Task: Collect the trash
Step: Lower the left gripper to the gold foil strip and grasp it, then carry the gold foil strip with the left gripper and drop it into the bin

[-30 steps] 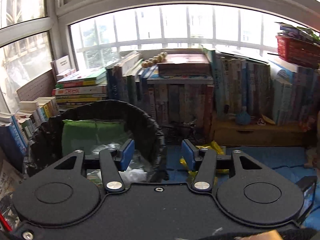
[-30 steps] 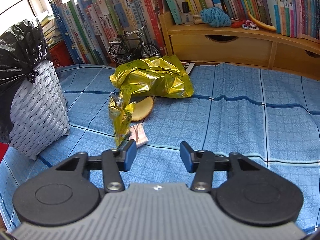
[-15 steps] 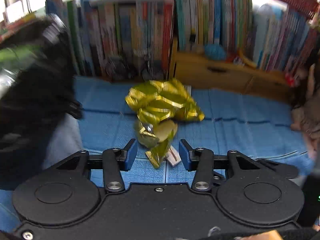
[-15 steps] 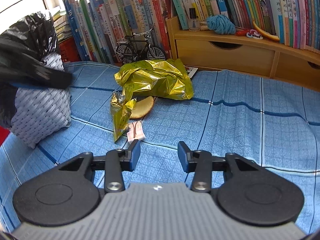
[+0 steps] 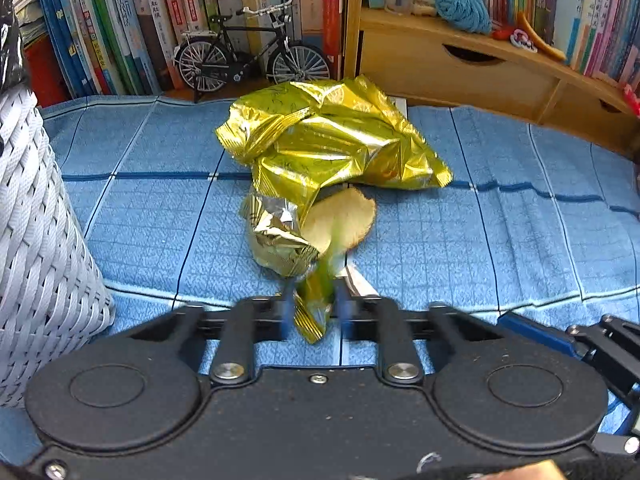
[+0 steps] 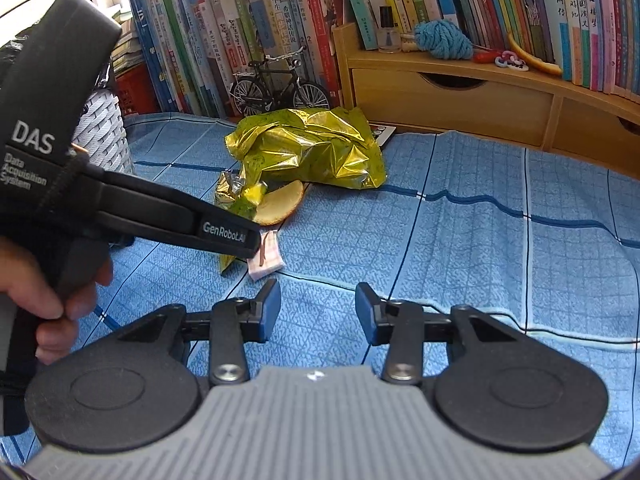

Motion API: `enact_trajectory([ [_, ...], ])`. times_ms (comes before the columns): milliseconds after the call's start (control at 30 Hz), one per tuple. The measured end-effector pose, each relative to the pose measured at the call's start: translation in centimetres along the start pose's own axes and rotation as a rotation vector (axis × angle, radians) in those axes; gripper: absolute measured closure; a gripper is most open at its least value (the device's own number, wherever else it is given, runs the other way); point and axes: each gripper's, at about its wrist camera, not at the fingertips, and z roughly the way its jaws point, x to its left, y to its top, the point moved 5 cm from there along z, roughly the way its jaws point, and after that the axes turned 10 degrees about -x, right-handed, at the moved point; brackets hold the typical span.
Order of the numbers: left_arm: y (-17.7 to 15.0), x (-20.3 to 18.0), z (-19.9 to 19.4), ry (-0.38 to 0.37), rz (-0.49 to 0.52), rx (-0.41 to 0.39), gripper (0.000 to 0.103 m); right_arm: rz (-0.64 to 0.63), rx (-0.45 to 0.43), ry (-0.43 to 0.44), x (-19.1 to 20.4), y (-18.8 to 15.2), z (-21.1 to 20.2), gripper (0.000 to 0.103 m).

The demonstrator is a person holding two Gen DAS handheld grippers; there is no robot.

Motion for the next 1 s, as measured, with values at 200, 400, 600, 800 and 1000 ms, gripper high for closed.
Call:
enact_trajectory([
  [200, 1.6, -0.9, -3.1, -0.01, 0.058, -0.082, 0.098, 0.003, 0.003, 0.016, 0.3, 0.1, 0.7, 0.055],
  [400, 4.5, -0.5, -9.4, 0.004, 0.06, -0.205, 0.098, -0.012, -0.005, 0.042, 1.4, 0.4, 1.6, 0.054],
  [600, 7.9, 1.5, -15.8, 0.015, 0.007, -0.322, 0.098, -0.027, -0.006, 0.065, 2.7, 0.8, 2.4, 0.054],
  [800, 11.2, 4.9, -21.7, 0.075, -0.066, -0.462, 0.098, -0.041, 0.007, 0.05, 3.9, 1.2, 4.2, 0.054],
  [1000, 12.9, 10.7, -24.1, 0.243, -0.131, -0.523, 0.096, -0.049, 0.027, 0.031, 4.5, 1.0, 5.1, 0.054],
])
